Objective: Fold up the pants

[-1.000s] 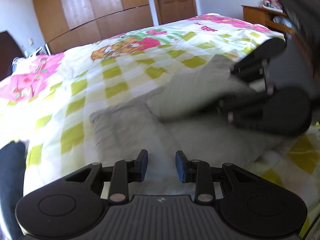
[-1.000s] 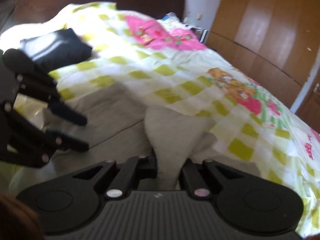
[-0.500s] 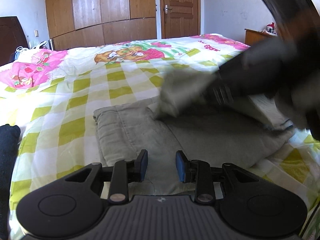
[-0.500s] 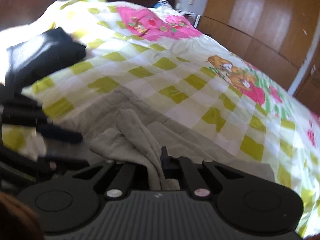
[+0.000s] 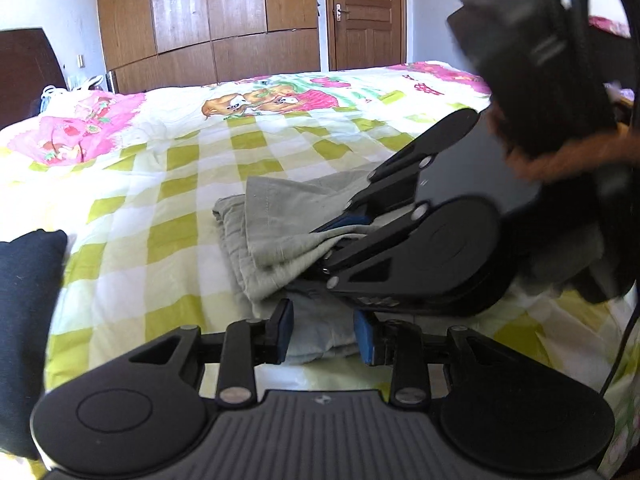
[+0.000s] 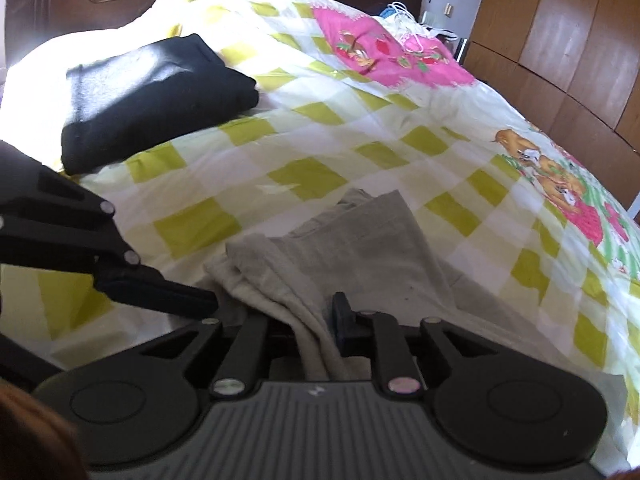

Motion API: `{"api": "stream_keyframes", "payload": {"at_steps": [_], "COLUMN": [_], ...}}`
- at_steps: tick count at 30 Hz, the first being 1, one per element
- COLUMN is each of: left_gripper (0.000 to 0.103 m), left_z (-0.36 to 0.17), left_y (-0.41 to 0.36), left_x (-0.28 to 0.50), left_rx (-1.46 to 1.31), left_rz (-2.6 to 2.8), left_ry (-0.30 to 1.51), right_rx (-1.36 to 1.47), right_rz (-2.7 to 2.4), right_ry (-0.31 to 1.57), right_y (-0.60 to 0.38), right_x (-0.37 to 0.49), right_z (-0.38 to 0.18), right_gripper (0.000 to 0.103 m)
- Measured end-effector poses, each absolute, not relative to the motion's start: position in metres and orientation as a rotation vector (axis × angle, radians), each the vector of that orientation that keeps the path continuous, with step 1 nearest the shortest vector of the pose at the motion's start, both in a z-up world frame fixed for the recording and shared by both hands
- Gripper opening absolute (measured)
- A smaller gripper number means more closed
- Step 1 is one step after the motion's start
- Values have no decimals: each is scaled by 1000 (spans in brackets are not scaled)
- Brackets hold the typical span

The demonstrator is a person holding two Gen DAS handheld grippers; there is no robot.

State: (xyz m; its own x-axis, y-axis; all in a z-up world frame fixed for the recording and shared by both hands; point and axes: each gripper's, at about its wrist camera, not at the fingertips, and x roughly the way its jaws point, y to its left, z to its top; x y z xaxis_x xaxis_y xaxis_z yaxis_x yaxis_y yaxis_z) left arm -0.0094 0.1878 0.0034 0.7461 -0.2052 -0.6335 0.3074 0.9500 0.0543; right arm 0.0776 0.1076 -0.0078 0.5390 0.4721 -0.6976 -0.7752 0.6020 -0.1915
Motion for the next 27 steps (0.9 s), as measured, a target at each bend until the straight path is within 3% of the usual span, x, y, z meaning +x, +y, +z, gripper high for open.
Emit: {"api": "stream_keyframes", "payload": {"at_steps": [2,11,16,19,22,27], "left_gripper": [46,47,50,51,51,51], "left_z": [8,57,59,32,-10,-3], "left_y": [190,187,156,132,117,104], "left_x": [-15,-15,16,45,68,56], "left_rx": [177,133,170,196,211,272], "left_rz": [-284,-268,-325,-342,-357,-345], "left_ry": [681,551,525,594,807,799], "right_rx": [-492,-290,-274,-211,-108,189], "right_rz": [816,740,519,343,193,187], "right_ry": [646,659,676,749,848,964], "right_y": [100,24,-50,-108,-162,-225], "right_x": [75,70,73,86,98,103], "right_z": [-2,48,57,45,23,-6], "right_gripper": [25,26,28,28,29,31]}}
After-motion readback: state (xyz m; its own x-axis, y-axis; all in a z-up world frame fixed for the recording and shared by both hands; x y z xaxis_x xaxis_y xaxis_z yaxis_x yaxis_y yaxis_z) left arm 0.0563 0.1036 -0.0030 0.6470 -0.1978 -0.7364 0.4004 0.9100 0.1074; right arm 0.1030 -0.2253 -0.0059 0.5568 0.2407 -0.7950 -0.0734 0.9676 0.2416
